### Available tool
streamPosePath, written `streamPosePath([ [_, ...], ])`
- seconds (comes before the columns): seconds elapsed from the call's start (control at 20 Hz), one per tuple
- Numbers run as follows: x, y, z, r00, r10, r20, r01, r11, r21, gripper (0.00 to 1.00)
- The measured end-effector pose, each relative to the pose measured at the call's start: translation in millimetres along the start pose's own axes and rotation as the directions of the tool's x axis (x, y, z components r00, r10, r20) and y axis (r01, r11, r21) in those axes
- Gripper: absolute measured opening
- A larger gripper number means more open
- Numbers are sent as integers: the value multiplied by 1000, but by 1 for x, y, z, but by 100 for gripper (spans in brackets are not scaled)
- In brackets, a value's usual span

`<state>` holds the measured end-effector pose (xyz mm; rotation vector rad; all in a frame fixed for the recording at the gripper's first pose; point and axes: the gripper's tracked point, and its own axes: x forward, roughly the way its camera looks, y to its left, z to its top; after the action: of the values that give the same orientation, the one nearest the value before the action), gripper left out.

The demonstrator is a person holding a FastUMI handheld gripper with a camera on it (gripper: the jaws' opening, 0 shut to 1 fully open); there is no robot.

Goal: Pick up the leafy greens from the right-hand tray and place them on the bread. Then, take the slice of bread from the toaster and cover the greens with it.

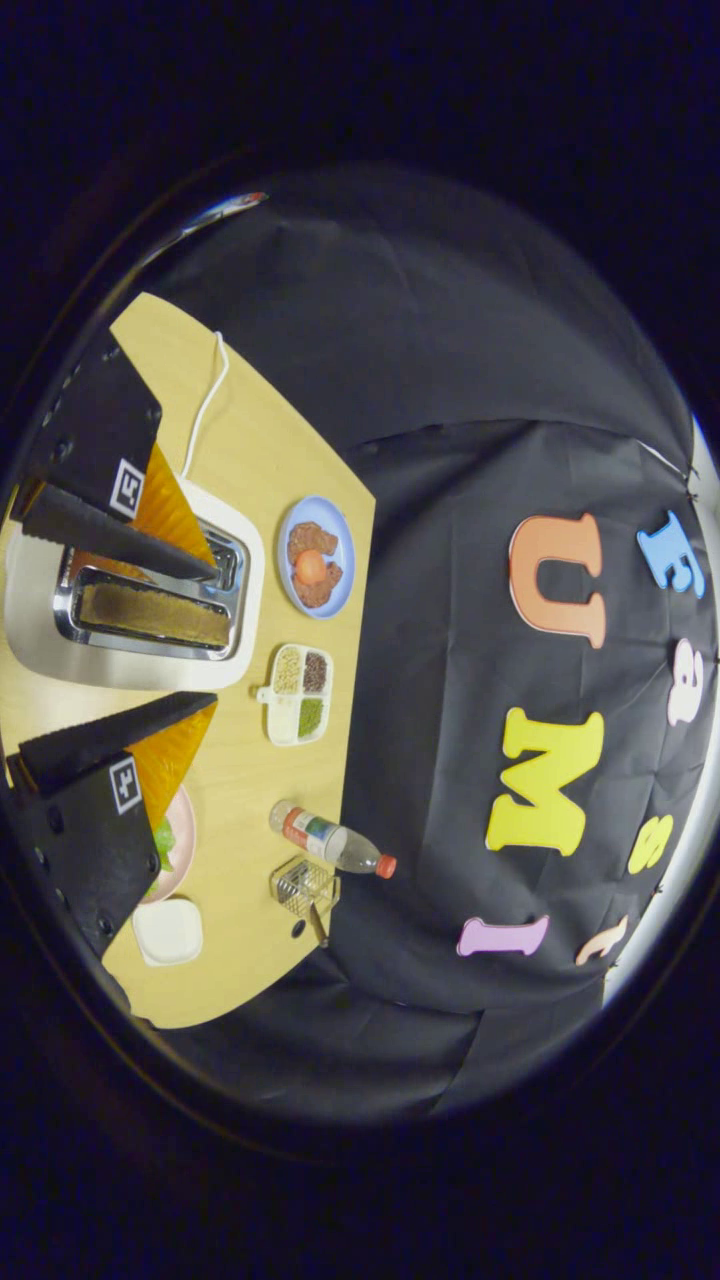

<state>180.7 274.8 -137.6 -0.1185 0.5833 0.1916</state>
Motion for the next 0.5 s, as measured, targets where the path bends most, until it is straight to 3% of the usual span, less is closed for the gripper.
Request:
streamPosePath([
  [0.25, 5, 4, -12, 998, 11, -61, -7, 998, 59, 20],
  [0.4, -3, 3, -7, 998, 9, -57, -6, 999, 48, 13],
  [0.5, -9, 1, -2, 999, -4, -36, 5, 1000, 26, 13],
])
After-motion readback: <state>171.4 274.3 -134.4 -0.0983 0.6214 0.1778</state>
